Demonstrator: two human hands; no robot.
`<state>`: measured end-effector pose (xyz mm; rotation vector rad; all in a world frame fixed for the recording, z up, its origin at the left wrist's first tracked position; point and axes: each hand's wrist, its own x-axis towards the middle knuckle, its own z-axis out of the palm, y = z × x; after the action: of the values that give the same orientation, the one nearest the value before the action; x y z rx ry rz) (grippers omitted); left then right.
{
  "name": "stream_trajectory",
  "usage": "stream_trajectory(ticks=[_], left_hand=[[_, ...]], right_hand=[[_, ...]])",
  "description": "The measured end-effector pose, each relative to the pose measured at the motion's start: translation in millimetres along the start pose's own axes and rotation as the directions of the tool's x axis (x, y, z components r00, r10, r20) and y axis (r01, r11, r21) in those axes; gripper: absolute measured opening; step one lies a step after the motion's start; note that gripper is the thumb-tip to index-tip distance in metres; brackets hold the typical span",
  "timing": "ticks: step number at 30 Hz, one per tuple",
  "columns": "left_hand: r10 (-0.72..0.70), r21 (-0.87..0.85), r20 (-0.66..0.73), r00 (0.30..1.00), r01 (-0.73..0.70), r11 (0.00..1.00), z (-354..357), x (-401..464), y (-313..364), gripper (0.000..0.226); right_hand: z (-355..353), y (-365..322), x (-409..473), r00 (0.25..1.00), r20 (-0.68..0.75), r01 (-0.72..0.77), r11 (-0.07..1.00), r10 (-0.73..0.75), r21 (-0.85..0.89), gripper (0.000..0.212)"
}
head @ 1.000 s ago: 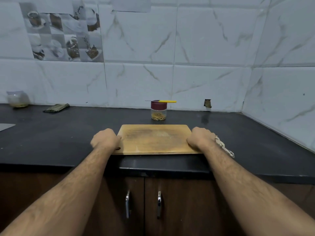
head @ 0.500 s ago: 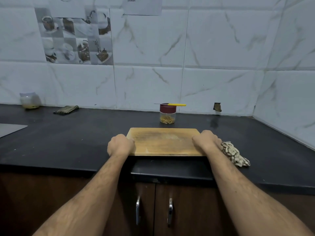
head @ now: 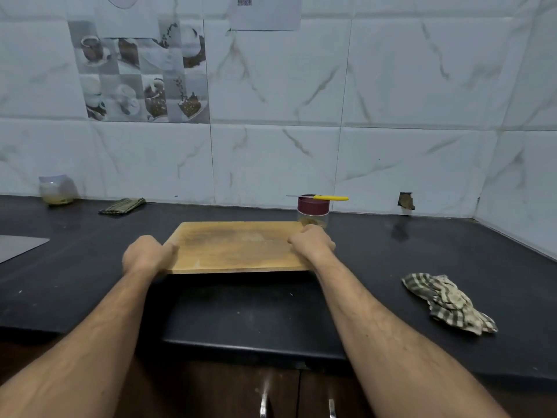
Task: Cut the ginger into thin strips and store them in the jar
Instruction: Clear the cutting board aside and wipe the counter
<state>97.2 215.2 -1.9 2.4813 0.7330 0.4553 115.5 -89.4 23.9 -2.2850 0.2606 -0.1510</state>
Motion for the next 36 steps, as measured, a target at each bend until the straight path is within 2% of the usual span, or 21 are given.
stream_trajectory(ticks=[8,13,22,25,28,31,34,36], left_hand=[[0.013,0.004,0.019,1.0,-0.013,1.0,17,90,-11,0.04],[-0.035,0.001,0.063,0.997,0.035,0.999,35,129,-16,0.041],[-0.094,0.121,0.06,0.994,0.087,0.989,46,149,-23,0.04],[-0.102,0.208,0.023,0.995,0.095,0.973,41,137,-15,0.037],[-0.036,0.29,-0.053,0.998,0.05,0.956,31,115,-2,0.034],[0.128,0.261,-0.071,0.989,-0.105,0.959,19,85,19,0.035],[0.256,0.137,-0.042,0.966,-0.248,0.959,11,42,45,0.04],[0.327,0.061,-0.018,0.945,-0.325,0.944,12,9,58,0.041]], right_hand=[[53,-43,40,0.998,-0.009,-0.058,0.998,0.057,-0.014,0.046],[72,-62,63,0.998,0.011,-0.055,0.998,0.055,-0.023,0.047],[98,-65,77,0.999,0.043,-0.024,0.997,0.027,-0.068,0.042],[86,-61,76,0.993,0.12,0.03,0.995,-0.018,-0.099,0.052],[62,-56,70,0.987,0.104,0.138,0.974,-0.12,-0.178,0.061],[17,-38,57,0.973,0.019,0.227,0.934,-0.231,-0.276,0.055],[-47,1,35,0.975,-0.015,0.193,0.874,-0.223,-0.447,0.05],[-88,36,20,0.986,-0.061,0.091,0.815,-0.153,-0.572,0.052]])
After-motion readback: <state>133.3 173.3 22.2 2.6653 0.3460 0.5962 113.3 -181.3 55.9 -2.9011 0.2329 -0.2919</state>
